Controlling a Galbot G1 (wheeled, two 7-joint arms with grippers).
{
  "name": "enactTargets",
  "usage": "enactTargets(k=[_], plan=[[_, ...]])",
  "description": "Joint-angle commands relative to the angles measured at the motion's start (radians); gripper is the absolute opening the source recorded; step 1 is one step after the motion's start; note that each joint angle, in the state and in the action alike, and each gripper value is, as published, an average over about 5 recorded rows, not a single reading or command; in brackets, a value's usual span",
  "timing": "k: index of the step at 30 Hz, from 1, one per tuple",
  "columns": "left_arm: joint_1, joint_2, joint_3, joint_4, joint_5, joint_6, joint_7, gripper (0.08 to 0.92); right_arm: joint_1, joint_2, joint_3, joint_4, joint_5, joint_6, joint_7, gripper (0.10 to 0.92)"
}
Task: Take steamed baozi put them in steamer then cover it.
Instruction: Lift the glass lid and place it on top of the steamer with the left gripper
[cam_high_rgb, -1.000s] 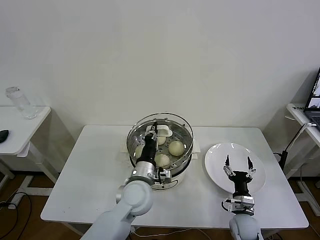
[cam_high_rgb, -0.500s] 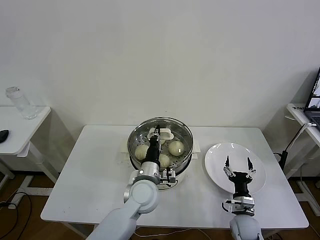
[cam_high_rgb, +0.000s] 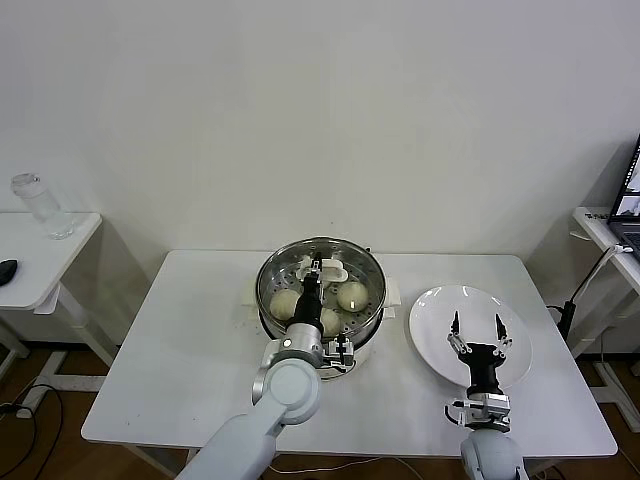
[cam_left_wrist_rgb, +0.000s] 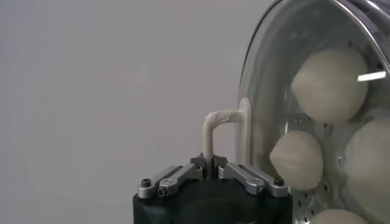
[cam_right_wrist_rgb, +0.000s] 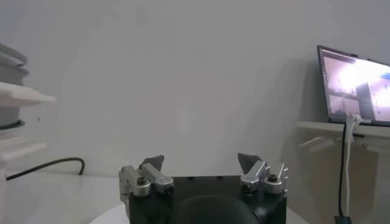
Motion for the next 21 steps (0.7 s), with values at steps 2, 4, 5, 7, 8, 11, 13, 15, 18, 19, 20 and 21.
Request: enactTargets(k=[2, 4, 5, 7, 8, 11, 13, 15, 18, 19, 20, 21], plan=[[-0.005, -0.002, 0.0, 0.015, 0.019, -0.004, 0.007, 0.186, 0.0, -0.001, 0.0, 0.003, -0.002, 0.003, -0.001, 0.823], [-0.004, -0.002, 0.001, 0.017, 0.02, -0.006, 0.008, 0.186, 0.001, -0.001, 0.0, 0.003, -0.002, 0.005, 0.0, 0.823], [-0.004, -0.002, 0.0, 0.018, 0.021, -0.007, 0.008, 0.186, 0.002, -0.001, 0.0, 0.003, -0.002, 0.006, 0.0, 0.823], [-0.002, -0.003, -0.003, 0.021, 0.022, -0.009, 0.009, 0.186, 0.003, 0.0, 0.0, 0.004, -0.002, 0.008, 0.001, 0.823], [-0.002, -0.004, -0.005, 0.022, 0.023, -0.01, 0.009, 0.186, 0.003, 0.0, 0.0, 0.003, -0.001, 0.009, 0.001, 0.823], [-0.003, -0.004, -0.006, 0.021, 0.024, -0.011, 0.009, 0.186, 0.004, 0.0, 0.001, 0.001, 0.0, 0.009, 0.001, 0.823], [-0.002, -0.005, -0.005, 0.022, 0.025, -0.012, 0.011, 0.186, 0.005, 0.0, 0.001, 0.0, -0.001, 0.011, 0.001, 0.823], [0.0, -0.005, -0.006, 0.024, 0.029, -0.014, 0.014, 0.186, 0.005, 0.0, 0.002, 0.0, -0.001, 0.012, 0.002, 0.823], [0.003, -0.007, -0.01, 0.029, 0.032, -0.018, 0.019, 0.186, 0.007, 0.0, 0.003, 0.001, 0.0, 0.013, 0.003, 0.823], [0.004, -0.008, -0.013, 0.029, 0.032, -0.019, 0.021, 0.186, 0.007, -0.001, 0.003, 0.001, 0.0, 0.013, 0.003, 0.823], [0.005, -0.009, -0.016, 0.03, 0.032, -0.02, 0.023, 0.186, 0.007, -0.001, 0.004, 0.001, 0.0, 0.013, 0.003, 0.823], [0.005, -0.01, -0.018, 0.029, 0.032, -0.02, 0.025, 0.186, 0.007, -0.002, 0.004, 0.001, 0.0, 0.013, 0.003, 0.823]])
